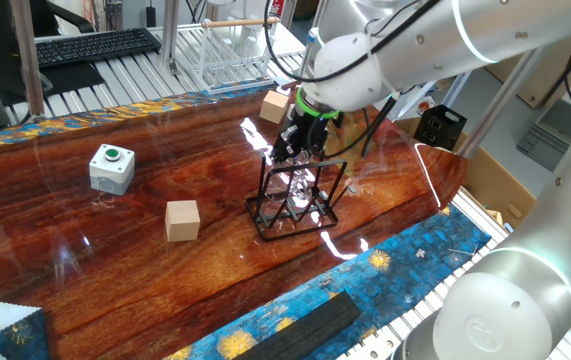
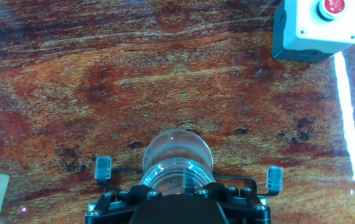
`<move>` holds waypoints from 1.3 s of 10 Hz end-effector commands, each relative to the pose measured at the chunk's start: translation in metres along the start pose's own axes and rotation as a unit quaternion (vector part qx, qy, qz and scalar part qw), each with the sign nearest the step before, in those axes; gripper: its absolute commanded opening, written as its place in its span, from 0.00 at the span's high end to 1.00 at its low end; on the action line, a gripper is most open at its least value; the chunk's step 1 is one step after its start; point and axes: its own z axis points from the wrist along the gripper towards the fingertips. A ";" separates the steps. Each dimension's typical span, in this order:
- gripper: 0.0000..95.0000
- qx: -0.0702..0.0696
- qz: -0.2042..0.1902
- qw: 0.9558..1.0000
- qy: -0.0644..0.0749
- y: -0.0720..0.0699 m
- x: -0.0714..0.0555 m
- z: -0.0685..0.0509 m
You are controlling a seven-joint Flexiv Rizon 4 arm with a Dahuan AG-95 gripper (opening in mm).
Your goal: Take the cup off the cup rack
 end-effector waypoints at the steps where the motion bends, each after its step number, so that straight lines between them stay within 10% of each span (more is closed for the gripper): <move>1: 1.00 -0.002 -0.003 1.000 -0.001 0.000 -0.001 -0.002; 13: 1.00 -0.019 -0.010 0.999 0.034 -0.010 -0.011 -0.063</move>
